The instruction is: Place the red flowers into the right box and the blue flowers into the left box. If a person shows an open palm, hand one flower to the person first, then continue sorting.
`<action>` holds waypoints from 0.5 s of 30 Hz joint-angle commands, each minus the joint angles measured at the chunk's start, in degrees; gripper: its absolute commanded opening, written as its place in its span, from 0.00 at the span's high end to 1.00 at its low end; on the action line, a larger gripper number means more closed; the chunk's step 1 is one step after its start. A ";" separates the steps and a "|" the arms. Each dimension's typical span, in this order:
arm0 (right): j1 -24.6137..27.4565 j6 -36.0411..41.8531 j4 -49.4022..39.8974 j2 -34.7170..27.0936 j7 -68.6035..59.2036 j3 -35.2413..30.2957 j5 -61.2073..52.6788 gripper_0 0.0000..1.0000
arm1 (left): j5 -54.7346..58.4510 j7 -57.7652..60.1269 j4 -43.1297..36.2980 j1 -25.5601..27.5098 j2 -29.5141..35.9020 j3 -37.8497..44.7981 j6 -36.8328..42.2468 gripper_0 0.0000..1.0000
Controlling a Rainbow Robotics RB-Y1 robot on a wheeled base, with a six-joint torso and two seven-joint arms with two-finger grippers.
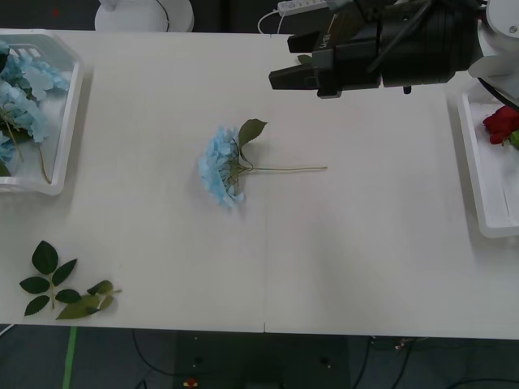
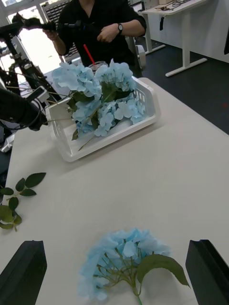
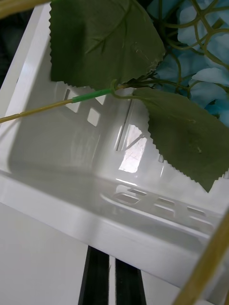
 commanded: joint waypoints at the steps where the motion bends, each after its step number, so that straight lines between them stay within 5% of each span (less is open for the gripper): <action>1: -0.67 3.22 -2.28 -5.36 3.51 -2.08 0.39 0.14 | -0.99 -2.14 0.52 -0.96 1.77 0.34 -1.36 0.60; 6: -0.67 6.47 -2.28 -7.56 6.93 -2.08 0.39 0.14 | -1.43 -1.52 2.46 1.41 1.77 0.51 -8.31 0.21; 15: -0.67 12.89 -1.05 -7.65 14.89 -2.08 5.75 0.14 | -1.51 -1.09 4.66 5.28 2.47 0.69 -19.38 0.14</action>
